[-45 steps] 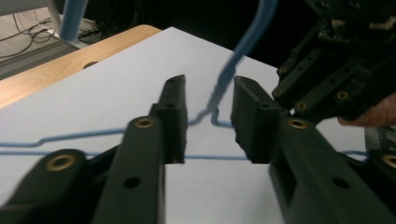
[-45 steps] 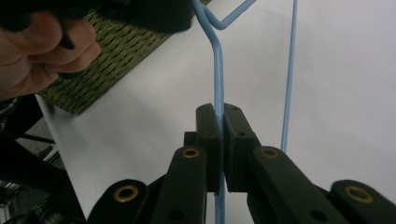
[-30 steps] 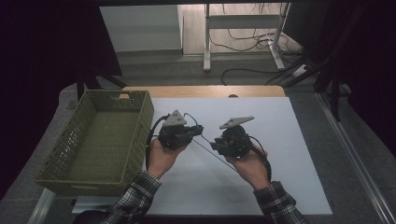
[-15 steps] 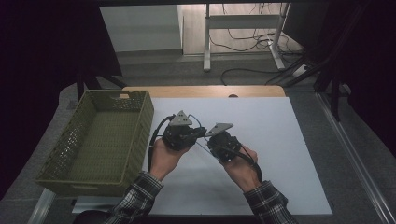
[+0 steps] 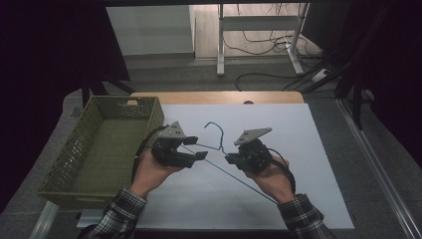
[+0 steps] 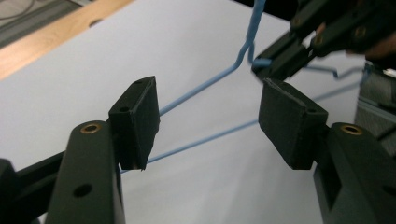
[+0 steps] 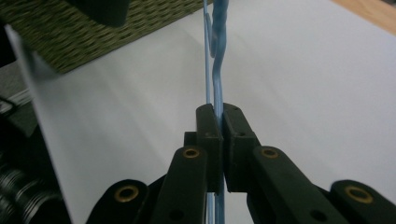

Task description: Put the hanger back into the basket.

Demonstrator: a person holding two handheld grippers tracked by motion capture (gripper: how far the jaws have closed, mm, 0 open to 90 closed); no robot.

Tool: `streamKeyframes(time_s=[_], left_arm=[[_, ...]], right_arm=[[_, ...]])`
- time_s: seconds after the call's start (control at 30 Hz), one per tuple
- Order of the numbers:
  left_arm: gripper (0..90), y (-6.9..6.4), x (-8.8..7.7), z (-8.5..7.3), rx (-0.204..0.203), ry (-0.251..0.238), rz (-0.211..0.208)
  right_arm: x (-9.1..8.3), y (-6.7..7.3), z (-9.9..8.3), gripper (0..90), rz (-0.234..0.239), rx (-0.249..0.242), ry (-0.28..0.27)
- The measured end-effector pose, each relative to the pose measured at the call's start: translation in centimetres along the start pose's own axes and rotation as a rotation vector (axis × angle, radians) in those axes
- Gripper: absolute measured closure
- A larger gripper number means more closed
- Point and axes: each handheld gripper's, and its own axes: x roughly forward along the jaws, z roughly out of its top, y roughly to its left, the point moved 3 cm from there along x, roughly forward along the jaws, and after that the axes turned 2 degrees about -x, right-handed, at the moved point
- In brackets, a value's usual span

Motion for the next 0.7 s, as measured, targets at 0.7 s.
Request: streamKeyframes(time_s=[0.7], left_arm=[[54.4, -0.9, 1.0, -1.2, 0.208, 0.192, -0.26]], right_arm=[[-1.2, 3.3, -0.9, 87.2, 0.198, -0.153, 0.05]])
